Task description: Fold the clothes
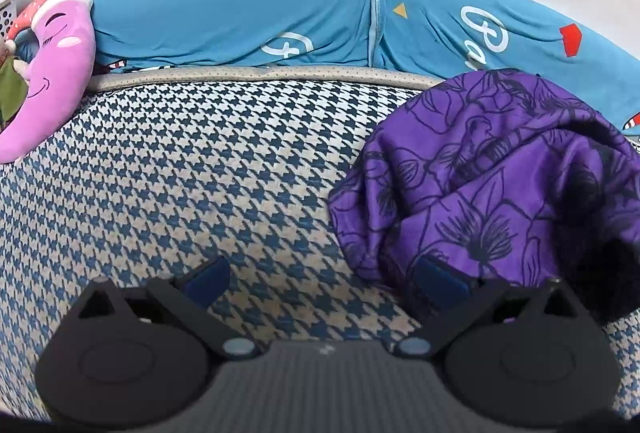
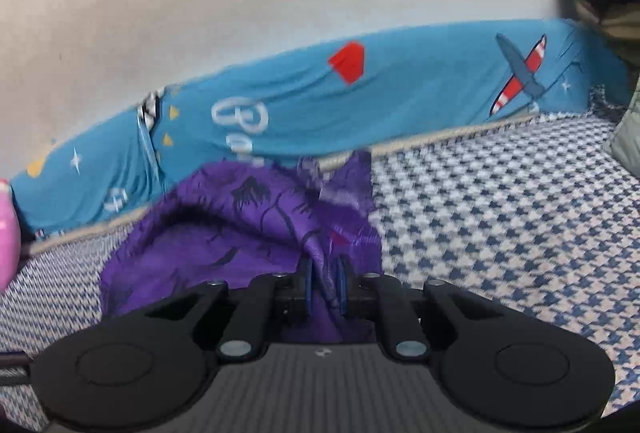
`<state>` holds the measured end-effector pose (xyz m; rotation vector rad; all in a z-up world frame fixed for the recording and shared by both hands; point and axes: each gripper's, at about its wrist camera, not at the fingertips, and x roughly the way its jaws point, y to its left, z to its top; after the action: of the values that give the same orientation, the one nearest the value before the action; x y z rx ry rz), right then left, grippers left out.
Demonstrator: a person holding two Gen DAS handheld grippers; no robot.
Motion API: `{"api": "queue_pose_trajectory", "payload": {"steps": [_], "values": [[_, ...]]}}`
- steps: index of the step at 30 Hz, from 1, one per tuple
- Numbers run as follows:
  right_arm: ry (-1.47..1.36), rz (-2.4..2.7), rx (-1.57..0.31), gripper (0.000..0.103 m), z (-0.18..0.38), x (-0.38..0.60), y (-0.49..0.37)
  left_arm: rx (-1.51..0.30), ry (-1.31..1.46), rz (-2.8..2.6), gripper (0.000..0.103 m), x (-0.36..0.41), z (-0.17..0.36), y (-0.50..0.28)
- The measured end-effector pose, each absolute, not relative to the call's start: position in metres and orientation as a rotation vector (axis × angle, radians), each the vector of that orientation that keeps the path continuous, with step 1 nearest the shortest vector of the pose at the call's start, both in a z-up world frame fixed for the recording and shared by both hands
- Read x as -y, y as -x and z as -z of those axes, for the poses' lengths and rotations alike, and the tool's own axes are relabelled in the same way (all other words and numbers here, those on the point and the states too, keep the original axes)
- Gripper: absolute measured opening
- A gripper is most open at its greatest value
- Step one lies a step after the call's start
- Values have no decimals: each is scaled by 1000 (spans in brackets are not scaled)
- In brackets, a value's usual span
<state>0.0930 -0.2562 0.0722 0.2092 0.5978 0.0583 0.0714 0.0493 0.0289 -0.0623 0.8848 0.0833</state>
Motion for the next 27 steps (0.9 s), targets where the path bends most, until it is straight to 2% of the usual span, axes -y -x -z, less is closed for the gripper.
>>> {"api": "queue_pose_trajectory", "payload": {"steps": [7,11,15,22,27], "values": [[-214,-192,-461,20,-99,243,-80,-887,61,-120,103,-50,-26,-74],[-178,-277,-449,27,-103,225,-81,-896,67,-126,103,-52,-25,-75],[-127,-323,-436,39,-103,206,-87,-895,74,-123,103,-53,-25,-74],[-46,-357,-446,45,-94,176,-103,-890,88,-129,103,-58,-27,-74],[9,-377,-430,60,-91,157,-112,-894,100,-137,103,-63,-28,-76]]}}
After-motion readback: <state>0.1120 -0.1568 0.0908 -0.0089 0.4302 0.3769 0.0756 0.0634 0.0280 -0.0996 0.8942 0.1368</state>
